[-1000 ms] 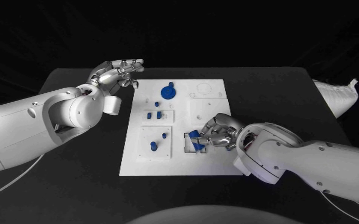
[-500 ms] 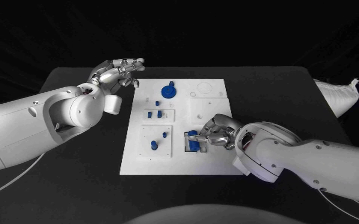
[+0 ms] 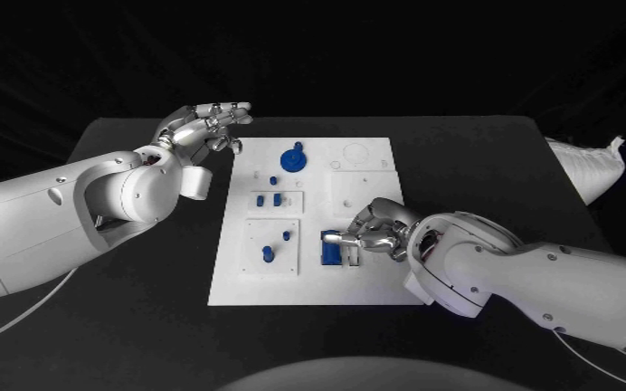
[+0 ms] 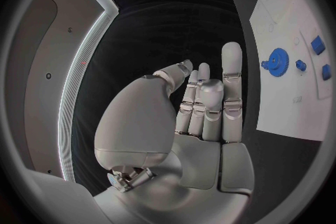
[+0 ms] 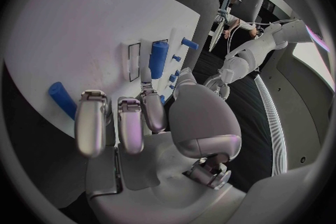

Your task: Assemble the parts on the task board

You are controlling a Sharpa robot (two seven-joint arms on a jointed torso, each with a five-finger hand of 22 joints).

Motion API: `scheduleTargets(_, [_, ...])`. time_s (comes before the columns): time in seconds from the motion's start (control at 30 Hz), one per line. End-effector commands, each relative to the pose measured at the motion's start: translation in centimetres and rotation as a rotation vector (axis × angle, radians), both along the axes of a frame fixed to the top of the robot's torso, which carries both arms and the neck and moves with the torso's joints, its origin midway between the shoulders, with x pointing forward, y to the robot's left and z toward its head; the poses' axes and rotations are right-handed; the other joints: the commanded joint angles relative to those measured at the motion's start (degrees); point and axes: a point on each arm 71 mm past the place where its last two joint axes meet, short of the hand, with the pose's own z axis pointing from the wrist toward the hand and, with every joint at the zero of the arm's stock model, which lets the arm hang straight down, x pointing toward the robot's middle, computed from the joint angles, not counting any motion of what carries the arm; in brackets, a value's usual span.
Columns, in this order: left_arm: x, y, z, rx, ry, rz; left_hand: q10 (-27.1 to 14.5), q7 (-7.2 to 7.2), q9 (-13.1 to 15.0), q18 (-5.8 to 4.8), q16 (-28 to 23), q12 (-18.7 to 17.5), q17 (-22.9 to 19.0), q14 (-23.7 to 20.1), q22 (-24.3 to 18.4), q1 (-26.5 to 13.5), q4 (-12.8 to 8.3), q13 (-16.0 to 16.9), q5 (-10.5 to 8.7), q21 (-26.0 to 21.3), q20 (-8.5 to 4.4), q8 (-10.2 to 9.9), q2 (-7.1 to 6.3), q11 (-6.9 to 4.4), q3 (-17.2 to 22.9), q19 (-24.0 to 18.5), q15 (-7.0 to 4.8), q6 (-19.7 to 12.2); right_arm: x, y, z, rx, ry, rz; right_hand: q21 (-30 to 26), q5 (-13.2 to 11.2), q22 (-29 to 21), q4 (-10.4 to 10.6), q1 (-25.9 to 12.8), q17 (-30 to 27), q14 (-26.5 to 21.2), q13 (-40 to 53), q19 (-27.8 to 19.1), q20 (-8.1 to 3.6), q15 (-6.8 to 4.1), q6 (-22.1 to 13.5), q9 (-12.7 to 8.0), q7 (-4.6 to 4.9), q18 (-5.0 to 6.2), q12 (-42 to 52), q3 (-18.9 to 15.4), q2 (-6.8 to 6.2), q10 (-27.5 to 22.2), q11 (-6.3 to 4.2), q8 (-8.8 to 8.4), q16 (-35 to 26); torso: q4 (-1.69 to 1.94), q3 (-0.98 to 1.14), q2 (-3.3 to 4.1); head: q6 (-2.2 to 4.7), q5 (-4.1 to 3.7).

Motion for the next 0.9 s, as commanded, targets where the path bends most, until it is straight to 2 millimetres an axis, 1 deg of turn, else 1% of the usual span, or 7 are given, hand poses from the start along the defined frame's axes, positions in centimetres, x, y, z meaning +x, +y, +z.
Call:
scheduleTargets(0.03, [-0.1,-0.2,0.1,-0.007,-0.007,-0.021,-0.4,-0.15,0.02,0.77,-0.12,0.19,-0.07,-0.25,-0.07,0.03,-0.27,0.09,0.23,-0.26,0.14,0.21,0.52,-0.11,-0.19,-0.33,0.0,-0.35,-0.1,0.1,0.1,-0.007,-0.016,0.024,-0.19,1.78,0.09,-0.81,2.09,12.17,5.36,4.38,0.51,-0.16,-0.16,-0.44,0.2,-0.08,-0.75,-0.35,0.08,0.8,-0.18,-0.04,0.12,0.06,-0.01,0.07,0.0,0.0,0.03])
scheduleTargets(0.13, [-0.1,-0.2,0.1,-0.007,-0.007,-0.021,-0.4,-0.15,0.02,0.77,-0.12,0.19,-0.07,-0.25,-0.07,0.03,-0.27,0.09,0.23,-0.26,0.14,0.21,0.52,-0.11,-0.19,-0.33,0.0,-0.35,-0.3,0.0,0.5,0.011,-0.04,0.041,-0.18,4.07,0.15,-2.63,5.9,12.21,5.37,4.53,0.53,-0.18,-0.21,-0.49,0.42,-0.11,-0.75,-0.26,0.71,1.31,-0.07,-0.07,0.29,0.07,0.04,0.07,-0.01,0.04,0.05])
scheduleTargets(0.3, [0.0,-0.2,0.1,-0.007,-0.007,-0.02,-0.4,-0.15,0.02,0.77,-0.12,0.19,-0.07,-0.25,-0.07,0.03,-0.27,0.09,0.23,-0.26,0.14,0.21,0.52,-0.11,-0.19,-0.33,0.0,-0.35,-0.7,-0.8,1.5,0.062,-0.114,0.062,-0.13,6.29,0.27,-4.57,9.33,12.31,5.39,4.76,0.56,-0.17,-0.15,-1.04,0.46,0.06,-0.78,-0.09,1.56,2.31,0.05,0.03,0.07,0.13,-0.05,0.06,-0.07,0.16,0.01])
scheduleTargets(0.53, [0.0,-0.1,0.1,-0.006,-0.007,-0.018,-0.4,-0.15,0.02,0.77,-0.12,0.19,-0.07,-0.25,-0.07,0.03,-0.27,0.09,0.23,-0.26,0.14,0.21,0.52,-0.11,-0.19,-0.33,0.0,-0.35,-0.5,-3.7,3.6,0.05,-0.216,0.082,0.03,6.7,0.57,-6.91,12.79,12.55,5.44,4.83,0.62,0.35,0.52,-3.21,-0.74,1.13,-0.85,-0.22,3.11,3.68,-0.01,0.86,-2.22,0.26,-0.16,0.01,-0.1,0.52,-0.41])
scheduleTargets(0.63, [-0.1,0.0,0.1,-0.006,-0.006,-0.018,-0.6,-0.15,0.01,0.81,-0.16,0.56,-0.25,-0.33,-0.17,0.08,-0.38,0.18,0.25,-0.41,0.14,0.3,0.55,-0.12,-0.16,-0.39,-0.02,-0.41,-0.5,-5.1,4.1,0.008,-0.241,0.081,0.17,7.77,0.82,-7.46,13.49,12.68,5.47,4.98,0.69,0.48,0.61,-3.01,-1.11,1.22,-0.89,-0.07,3.62,3.91,0.07,0.95,-2.64,0.34,-0.18,-0.03,-0.08,0.75,-0.95])
scheduleTargets(0.73, [-0.2,0.1,0.1,-0.005,-0.006,-0.017,-0.6,-0.15,0.01,0.81,-0.16,0.56,-0.25,-0.33,-0.17,0.08,-0.38,0.18,0.25,-0.41,0.14,0.3,0.55,-0.12,-0.16,-0.39,-0.02,-0.41,-0.5,-6.5,4.2,-0.069,-0.26,0.081,0.25,8.3,0.94,-7.48,13.33,12.69,5.47,5.0,0.72,0.53,0.64,-2.6,-1.28,1.21,-0.91,-0.07,3.63,3.78,0.09,0.95,-2.75,0.35,-0.31,0.05,0.02,0.96,-1.07])
scheduleTargets(0.9, [-0.2,0.2,0.2,-0.001,-0.008,-0.018,-0.6,-0.15,0.01,0.81,-0.16,0.56,-0.25,-0.33,-0.17,0.08,-0.38,0.18,0.25,-0.41,0.14,0.3,0.55,-0.12,-0.16,-0.39,-0.02,-0.41,-0.6,-8.0,4.0,-0.195,-0.272,0.08,0.36,8.62,1.14,-6.66,11.81,12.66,5.46,4.91,0.75,0.46,0.41,-0.51,-1.22,0.66,-0.91,-0.28,3.23,3.4,0.12,0.57,-2.31,0.32,-0.31,0.11,-0.08,0.98,-1.5])
